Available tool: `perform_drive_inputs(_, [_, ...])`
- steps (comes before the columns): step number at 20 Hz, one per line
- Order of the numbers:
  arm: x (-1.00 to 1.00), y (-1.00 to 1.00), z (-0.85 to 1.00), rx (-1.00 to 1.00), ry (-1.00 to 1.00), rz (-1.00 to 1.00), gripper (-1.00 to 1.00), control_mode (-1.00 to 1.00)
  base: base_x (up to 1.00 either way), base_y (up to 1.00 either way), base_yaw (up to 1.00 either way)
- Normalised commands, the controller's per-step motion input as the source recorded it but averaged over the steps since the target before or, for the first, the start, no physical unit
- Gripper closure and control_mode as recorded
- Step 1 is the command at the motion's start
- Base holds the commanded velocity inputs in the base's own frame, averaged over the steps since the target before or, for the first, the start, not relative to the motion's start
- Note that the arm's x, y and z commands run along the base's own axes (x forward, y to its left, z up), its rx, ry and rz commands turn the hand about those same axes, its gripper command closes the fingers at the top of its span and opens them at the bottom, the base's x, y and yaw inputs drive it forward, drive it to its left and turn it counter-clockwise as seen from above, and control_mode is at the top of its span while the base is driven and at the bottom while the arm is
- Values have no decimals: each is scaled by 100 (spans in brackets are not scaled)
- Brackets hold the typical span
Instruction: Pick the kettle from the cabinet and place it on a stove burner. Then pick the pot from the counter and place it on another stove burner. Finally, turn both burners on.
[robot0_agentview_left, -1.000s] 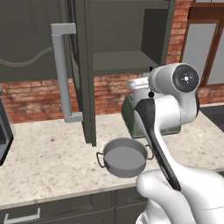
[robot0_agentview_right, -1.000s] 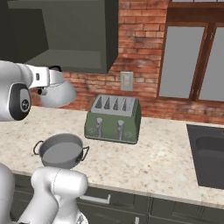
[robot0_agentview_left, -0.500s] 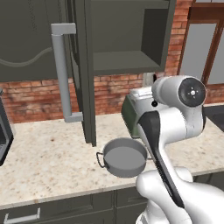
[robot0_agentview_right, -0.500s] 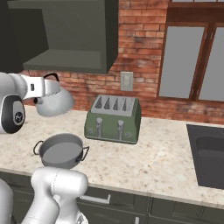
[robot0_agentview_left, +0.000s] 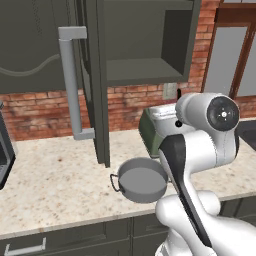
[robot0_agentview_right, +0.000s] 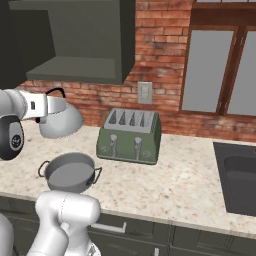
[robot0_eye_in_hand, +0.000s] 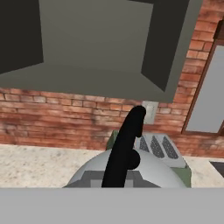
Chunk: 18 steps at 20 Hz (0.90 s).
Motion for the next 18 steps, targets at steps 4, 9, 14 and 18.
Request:
perform_drive_inputs(4, [0,0,0,0,0,0,100,-100,0,0,0])
perform_drive_inputs(9, [-3,0,0,-1,-3,0,100,100,-24,0,-3])
perform_drive_inputs(14, [0,0,0,0,0,0,100,100,-62,0,-12])
perform_drive_inputs(18, [0,0,0,0,0,0,100,100,-66,0,-14])
